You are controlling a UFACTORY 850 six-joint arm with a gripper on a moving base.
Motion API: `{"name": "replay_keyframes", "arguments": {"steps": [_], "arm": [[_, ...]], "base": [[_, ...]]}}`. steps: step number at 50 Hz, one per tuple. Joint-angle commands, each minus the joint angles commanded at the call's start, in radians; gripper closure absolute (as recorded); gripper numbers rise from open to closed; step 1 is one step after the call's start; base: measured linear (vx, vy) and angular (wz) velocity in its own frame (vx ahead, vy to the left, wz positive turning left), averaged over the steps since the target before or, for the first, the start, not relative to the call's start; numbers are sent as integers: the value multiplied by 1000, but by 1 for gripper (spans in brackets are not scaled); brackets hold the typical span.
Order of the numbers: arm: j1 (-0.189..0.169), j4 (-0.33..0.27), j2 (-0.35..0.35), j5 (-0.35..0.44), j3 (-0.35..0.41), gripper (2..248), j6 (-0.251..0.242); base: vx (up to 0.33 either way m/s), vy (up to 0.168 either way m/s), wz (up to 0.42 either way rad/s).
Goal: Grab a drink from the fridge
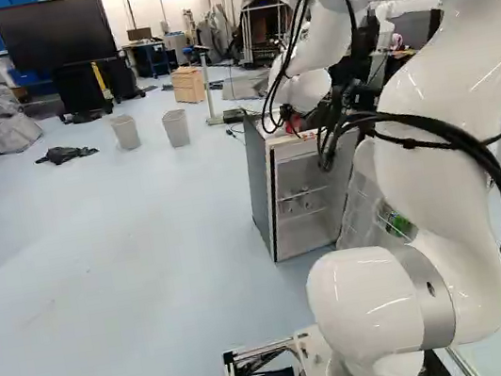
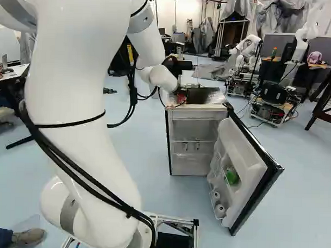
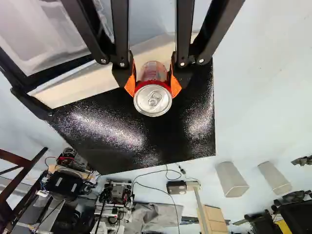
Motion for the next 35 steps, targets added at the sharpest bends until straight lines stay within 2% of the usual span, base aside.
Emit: {"name": "replay_keyframes", "arguments": {"steps": [17, 35], "arm": [[6, 0, -51, 0, -59, 160, 0], [6, 0, -70, 0, -69, 160, 0]], "base": [[0, 0, 0], [0, 0, 0]]}}
